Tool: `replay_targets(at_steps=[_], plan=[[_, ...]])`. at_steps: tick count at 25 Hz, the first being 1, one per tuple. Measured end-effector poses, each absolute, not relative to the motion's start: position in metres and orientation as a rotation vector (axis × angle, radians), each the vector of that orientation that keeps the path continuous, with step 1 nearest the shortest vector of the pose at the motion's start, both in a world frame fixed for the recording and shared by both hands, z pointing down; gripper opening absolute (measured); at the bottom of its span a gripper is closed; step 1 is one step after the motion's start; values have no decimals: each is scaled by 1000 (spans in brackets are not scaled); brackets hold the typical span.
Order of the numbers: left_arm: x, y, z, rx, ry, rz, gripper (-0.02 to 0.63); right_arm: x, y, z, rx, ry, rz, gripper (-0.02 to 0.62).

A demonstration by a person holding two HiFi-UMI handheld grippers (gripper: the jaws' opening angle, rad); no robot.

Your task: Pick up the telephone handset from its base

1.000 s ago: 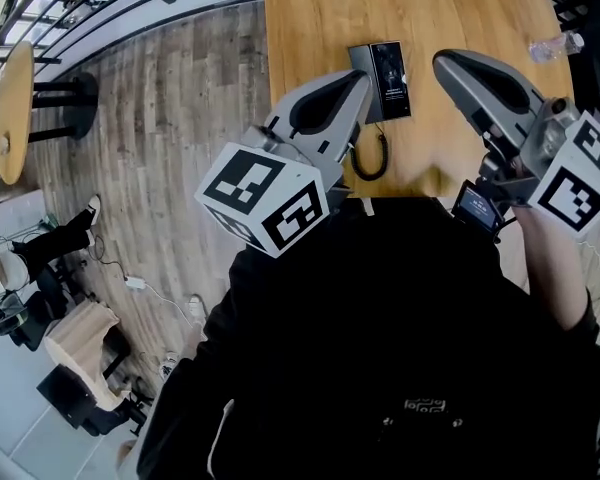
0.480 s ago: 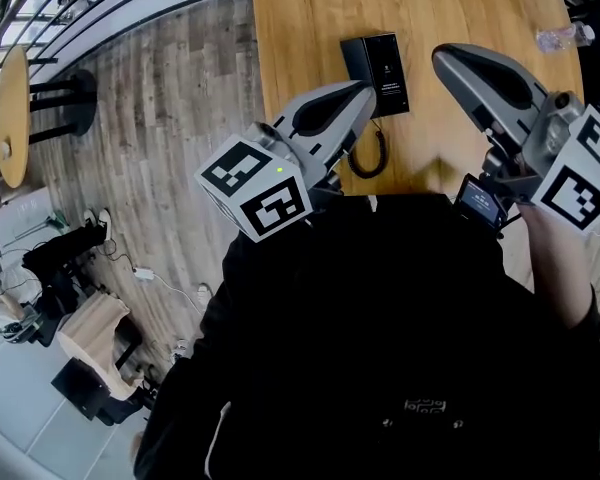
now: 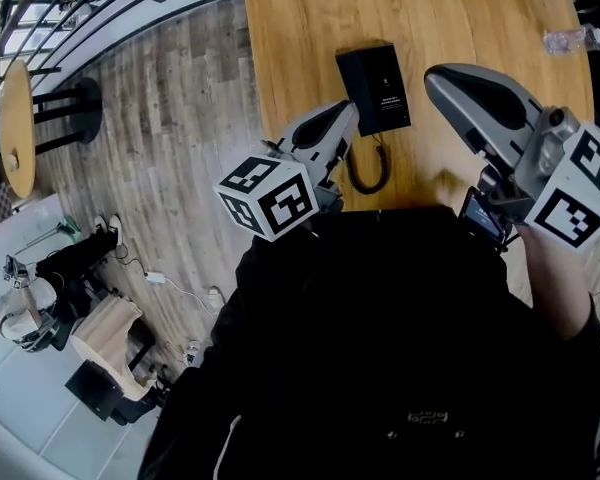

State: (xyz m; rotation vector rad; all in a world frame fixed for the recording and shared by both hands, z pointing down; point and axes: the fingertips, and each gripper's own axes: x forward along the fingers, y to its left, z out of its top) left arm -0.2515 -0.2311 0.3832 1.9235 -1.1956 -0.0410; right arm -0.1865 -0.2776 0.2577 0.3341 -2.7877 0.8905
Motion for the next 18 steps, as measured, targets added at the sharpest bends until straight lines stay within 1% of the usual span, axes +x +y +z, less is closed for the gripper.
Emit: replay_targets(at_steps=[6, 8, 10, 13, 17, 18], plan=[[-248, -236, 428, 1849, -1210, 68, 2, -178, -292, 274, 367, -2768, 911, 17], [-247, -235, 440, 1857, -1195, 121, 14, -177, -295, 277, 374, -2766, 930, 17], [-245, -234, 452, 1857, -1173, 154, 67, -176, -299, 282, 377, -2765, 948, 17], [-247, -233, 469, 1820, -1167, 162, 78, -173, -306, 285, 387, -2764, 960, 17], [-245, -233, 495, 1787, -1112, 212, 161, -164, -316, 288, 429, -2762, 962, 17], [-242, -231, 502, 1782, -1093, 236, 192, -160, -319, 290, 444, -2759, 965, 17]])
